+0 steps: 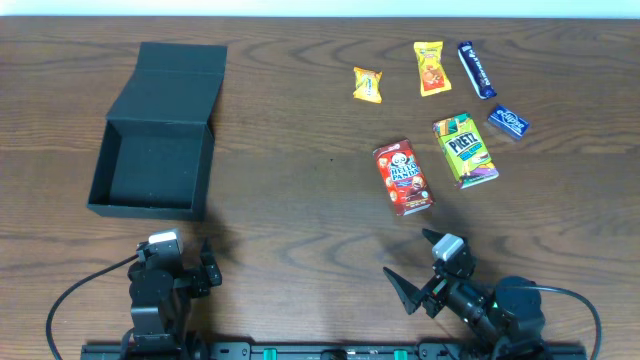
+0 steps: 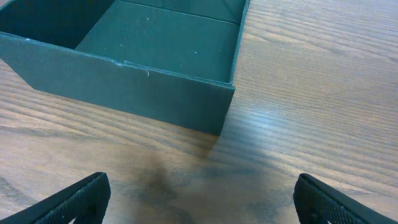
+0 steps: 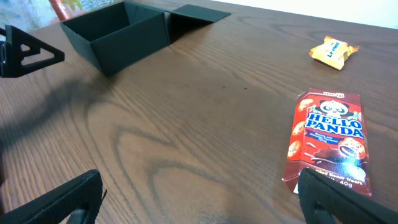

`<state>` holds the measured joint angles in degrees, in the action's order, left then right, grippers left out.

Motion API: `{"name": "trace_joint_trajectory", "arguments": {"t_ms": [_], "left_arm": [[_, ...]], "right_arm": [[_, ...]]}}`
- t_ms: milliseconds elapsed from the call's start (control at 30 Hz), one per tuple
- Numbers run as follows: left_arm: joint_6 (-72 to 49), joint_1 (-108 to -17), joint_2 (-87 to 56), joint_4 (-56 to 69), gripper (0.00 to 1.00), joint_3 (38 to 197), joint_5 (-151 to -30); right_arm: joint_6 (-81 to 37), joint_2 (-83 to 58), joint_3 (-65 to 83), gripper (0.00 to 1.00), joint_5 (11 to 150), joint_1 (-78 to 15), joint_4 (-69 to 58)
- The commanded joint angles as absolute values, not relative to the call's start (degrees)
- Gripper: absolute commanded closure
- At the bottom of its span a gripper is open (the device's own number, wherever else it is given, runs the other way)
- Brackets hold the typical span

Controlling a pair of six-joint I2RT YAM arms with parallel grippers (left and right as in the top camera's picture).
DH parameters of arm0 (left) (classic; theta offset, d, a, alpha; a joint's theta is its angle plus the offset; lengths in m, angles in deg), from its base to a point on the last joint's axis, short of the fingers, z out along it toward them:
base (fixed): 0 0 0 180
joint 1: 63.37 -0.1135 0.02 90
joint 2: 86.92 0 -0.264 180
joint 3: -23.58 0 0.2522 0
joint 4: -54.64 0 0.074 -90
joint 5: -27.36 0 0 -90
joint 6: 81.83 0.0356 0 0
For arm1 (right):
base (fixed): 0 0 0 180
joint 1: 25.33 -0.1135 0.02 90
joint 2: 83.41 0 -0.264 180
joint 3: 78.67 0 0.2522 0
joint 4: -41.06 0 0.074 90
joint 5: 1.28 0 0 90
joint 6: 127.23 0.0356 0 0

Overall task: Pack container
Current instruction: 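Raise the left gripper toward the black box, then hook the left gripper over the black box's near wall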

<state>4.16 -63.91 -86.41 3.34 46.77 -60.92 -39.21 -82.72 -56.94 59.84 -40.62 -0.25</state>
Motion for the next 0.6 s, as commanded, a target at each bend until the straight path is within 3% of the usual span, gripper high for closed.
{"name": "trace_joint_trajectory", "arguments": {"t_ms": [0,233,567], "left_arm": [[4.99,-63.78,-86.71,3.10,0.05,46.29,-60.75],[0.49,-63.78,-86.71,6.72,0.05,46.29,-66.23],[-3.60,-63.78,-86.58,34.77,0.05,46.29,-78.17]], "right_arm": [[-39.45,-83.09,-57.16,0.01,59.84,-40.31,-0.19],[-39.45,-83.09,-57.16,0.01,59.84,-40.31,-0.16],[-39.45,-83.09,-57.16,0.01,59.84,-40.31,-0.19]]}}
